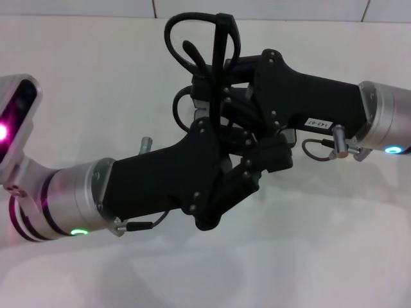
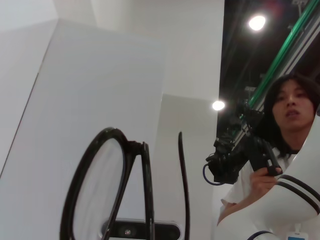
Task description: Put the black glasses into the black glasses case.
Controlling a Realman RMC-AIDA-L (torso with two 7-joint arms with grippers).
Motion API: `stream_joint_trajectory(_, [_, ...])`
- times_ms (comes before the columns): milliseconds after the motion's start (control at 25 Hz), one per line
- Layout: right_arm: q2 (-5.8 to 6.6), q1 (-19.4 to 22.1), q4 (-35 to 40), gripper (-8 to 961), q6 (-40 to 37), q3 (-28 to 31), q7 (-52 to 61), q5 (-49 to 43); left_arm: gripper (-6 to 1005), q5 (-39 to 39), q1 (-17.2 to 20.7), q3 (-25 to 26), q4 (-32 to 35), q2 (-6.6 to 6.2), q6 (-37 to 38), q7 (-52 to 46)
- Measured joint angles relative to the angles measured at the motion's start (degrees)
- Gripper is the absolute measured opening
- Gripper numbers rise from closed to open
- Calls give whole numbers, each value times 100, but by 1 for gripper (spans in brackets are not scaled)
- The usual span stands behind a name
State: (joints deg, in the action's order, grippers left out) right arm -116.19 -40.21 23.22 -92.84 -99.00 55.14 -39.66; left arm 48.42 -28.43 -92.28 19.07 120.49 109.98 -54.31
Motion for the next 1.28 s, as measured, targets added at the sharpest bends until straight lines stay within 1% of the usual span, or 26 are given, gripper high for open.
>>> stream_joint_trajectory(280, [0,-18,0,108,14,-14,-36,-7,57,-123,7,-10,0,-7,-21,2])
stream_joint_trajectory(960, [0,-30,-1,107,63,-23,-75,-16,57,-125,24,0,0,-18,-102,0])
stream_joint_trajectory(1120, [0,35,28,107,162,10,-179,-17,57,-124,51,9,1,-31,-101,-1])
stream_joint_trajectory(1280, [57,170,119,108,320,74,-215,-10,57,-124,126,59,1,-80,-72,-1])
